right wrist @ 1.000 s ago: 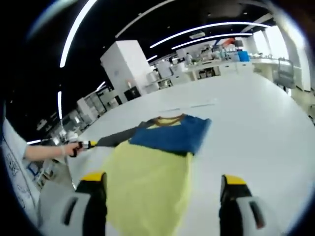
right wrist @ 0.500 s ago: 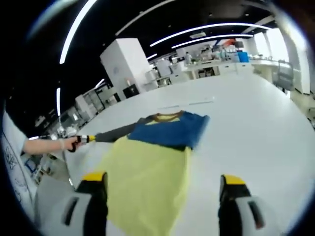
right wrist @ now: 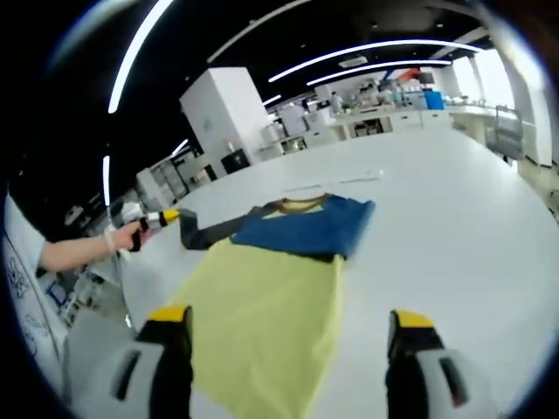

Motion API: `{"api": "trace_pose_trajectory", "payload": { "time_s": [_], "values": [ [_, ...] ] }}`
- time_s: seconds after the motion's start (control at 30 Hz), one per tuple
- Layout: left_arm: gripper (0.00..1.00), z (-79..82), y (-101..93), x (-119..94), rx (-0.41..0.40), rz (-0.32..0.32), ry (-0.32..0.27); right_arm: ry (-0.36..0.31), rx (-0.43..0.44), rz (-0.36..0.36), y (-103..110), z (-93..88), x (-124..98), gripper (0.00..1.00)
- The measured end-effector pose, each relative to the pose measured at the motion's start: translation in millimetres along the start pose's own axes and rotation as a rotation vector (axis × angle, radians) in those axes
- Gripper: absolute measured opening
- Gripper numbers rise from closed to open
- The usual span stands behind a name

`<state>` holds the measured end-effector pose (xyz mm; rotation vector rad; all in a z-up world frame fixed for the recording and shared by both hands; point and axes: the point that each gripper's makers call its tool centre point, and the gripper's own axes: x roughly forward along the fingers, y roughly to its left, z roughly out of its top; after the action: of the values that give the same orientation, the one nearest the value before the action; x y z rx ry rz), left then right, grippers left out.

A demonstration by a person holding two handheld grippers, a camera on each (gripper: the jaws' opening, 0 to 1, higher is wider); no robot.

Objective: Fold the garment on the visible template until the final outline fits inside the template.

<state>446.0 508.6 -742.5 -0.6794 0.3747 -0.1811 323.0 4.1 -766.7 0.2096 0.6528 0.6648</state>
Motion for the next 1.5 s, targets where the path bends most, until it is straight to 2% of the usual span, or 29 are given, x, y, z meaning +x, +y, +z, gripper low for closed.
{"api": "trace_pose_trajectory", "payload": {
  "time_s": [0.33,0.43,0.63,0.67,0.8,1.0,1.07,1.1,1.2,1.33,1.4,1.5],
  "values": [
    [0.0,-11.3,-70.1,40,-0.004,-0.134,0.032,-0.031,0.047,-0.024,-10,-5.2,-14,0.92],
    [0.0,-18.2,-86.5,52,0.012,-0.156,0.052,-0.029,0.049,-0.023,-10,-8.2,-16,0.91],
    [0.0,-41.1,-127.4,78,0.014,-0.237,0.098,-0.026,0.058,-0.038,-12,-10.8,-16,0.91],
    [0.0,-42.2,-130.6,90,0.012,-0.252,0.11,-0.025,0.054,-0.04,-13,-11.3,-16,0.91],
    [0.0,-60.4,-160.1,101,0.006,-0.302,0.136,-0.029,0.051,-0.04,-13,-11.0,-16,0.91],
    [0.0,-79.7,-187.8,118,-0.027,-0.356,0.158,-0.031,0.054,-0.051,-15,-15.1,-19,0.91],
    [0.0,-82.9,-194.8,127,-0.063,-0.399,0.155,-0.028,0.06,-0.053,-16,-17.8,-20,0.91],
    [0.0,-85.1,-204.3,128,-0.07,-0.413,0.154,-0.029,0.066,-0.056,-17,-19.2,-21,0.91],
    [0.0,-93.2,-215.3,135,-0.078,-0.424,0.158,-0.025,0.076,-0.057,-19,-22.5,-22,0.91],
    [0.0,-111.5,-234.4,145,-0.124,-0.469,0.179,-0.018,0.073,-0.059,-19,-26.5,-23,0.92],
    [0.0,-120.4,-237.1,152,-0.128,-0.488,0.188,-0.022,0.079,-0.06,-18,-27.9,-24,0.92],
    [0.0,-134.7,-257.8,149,-0.134,-0.523,0.2,-0.02,0.088,-0.06,-17,-31.4,-25,0.92]
  ]
}}
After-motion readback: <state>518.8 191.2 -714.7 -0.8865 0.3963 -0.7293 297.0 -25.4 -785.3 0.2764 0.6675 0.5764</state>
